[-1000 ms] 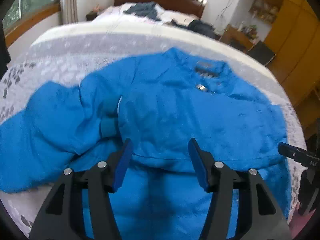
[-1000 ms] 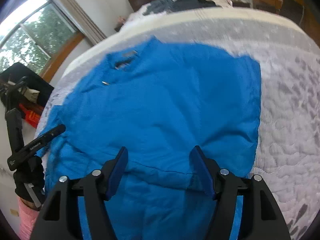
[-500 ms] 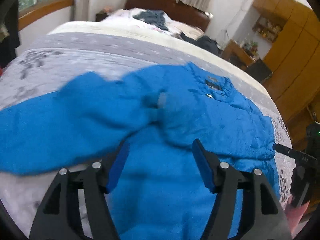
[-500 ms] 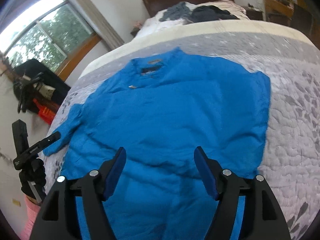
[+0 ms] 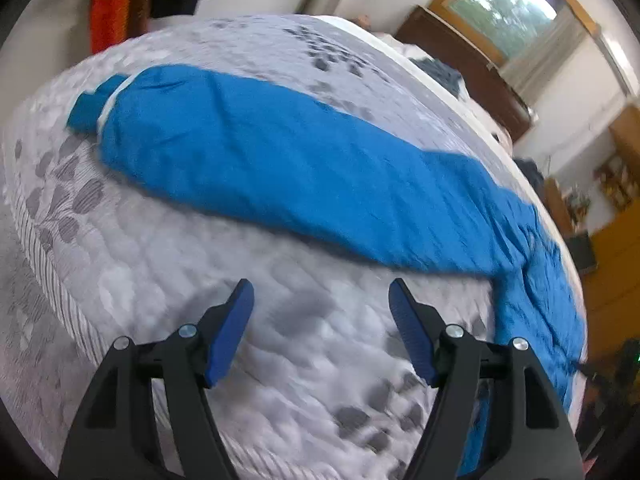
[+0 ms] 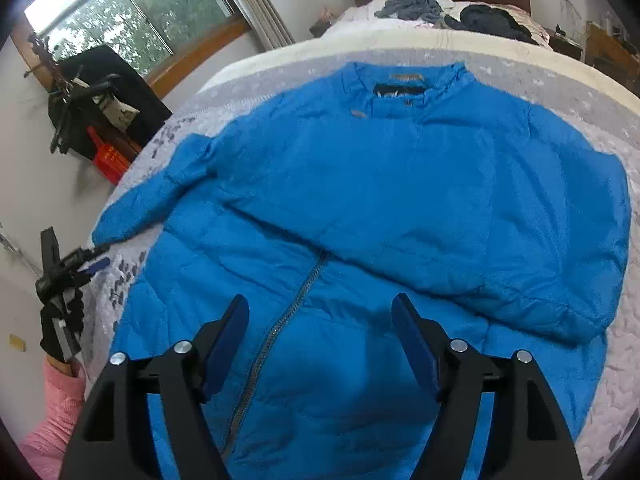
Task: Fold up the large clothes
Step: 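Grasp the other sleeve of the jacket with the left gripper, then fold the held sleeve across the jacket front with the left gripper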
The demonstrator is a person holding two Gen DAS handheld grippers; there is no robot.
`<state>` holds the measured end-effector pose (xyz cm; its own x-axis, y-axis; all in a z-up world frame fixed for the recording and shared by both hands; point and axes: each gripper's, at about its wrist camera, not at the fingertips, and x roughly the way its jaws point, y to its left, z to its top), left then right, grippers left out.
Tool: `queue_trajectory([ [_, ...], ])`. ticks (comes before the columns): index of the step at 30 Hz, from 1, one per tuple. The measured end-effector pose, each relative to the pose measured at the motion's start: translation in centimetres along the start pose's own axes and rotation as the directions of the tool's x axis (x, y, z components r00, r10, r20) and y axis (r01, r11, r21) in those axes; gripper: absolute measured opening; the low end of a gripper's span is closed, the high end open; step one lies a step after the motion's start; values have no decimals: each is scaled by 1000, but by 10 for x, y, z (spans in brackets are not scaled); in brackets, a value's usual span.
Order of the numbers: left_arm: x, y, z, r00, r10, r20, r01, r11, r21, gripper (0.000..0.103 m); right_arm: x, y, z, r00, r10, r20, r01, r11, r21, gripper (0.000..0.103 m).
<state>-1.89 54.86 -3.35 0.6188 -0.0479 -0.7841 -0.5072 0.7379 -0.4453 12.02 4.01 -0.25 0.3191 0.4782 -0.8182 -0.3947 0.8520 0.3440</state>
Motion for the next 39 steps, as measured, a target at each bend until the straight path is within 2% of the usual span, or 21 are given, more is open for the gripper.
queue_trajectory([
  [7, 18, 25, 42, 997, -50, 59, 57, 990, -127, 69, 6, -10, -3, 1000, -13, -5, 13, 1000, 26, 74],
  [12, 22, 34, 59, 995, -38, 96, 55, 981, -186, 62, 9, -17, -3, 1000, -30, -4, 30, 999, 36, 74],
  [16, 21, 34, 65, 994, 24, 109, -5, 985, -174, 42, 12, -20, -4, 999, -34, -10, 34, 999, 40, 74],
  [20, 18, 36, 70, 991, 41, 124, -17, 981, -194, 23, 8, -21, -5, 999, -40, -4, 40, 998, 43, 74],
  [23, 11, 27, 71, 986, 65, 152, -40, 985, -166, 14, 3, -23, -7, 999, -48, 3, 48, 998, 47, 74],
  [26, -1, 9, 72, 975, 85, 204, -63, 992, -114, 11, -4, -27, -9, 998, -57, 12, 56, 997, 51, 74],
  [29, -14, -15, 72, 964, 74, 256, -64, 997, -47, 9, -12, -32, -12, 997, -68, 25, 66, 996, 56, 74],
  [34, -33, -70, 65, 959, -9, 284, -12, 997, 73, 7, -23, -41, -14, 996, -75, 50, 72, 995, 72, 74],
  [39, -43, -143, 49, 955, -97, 279, 35, 975, 220, 7, -30, -48, -15, 995, -72, 70, 66, 994, 84, 74],
])
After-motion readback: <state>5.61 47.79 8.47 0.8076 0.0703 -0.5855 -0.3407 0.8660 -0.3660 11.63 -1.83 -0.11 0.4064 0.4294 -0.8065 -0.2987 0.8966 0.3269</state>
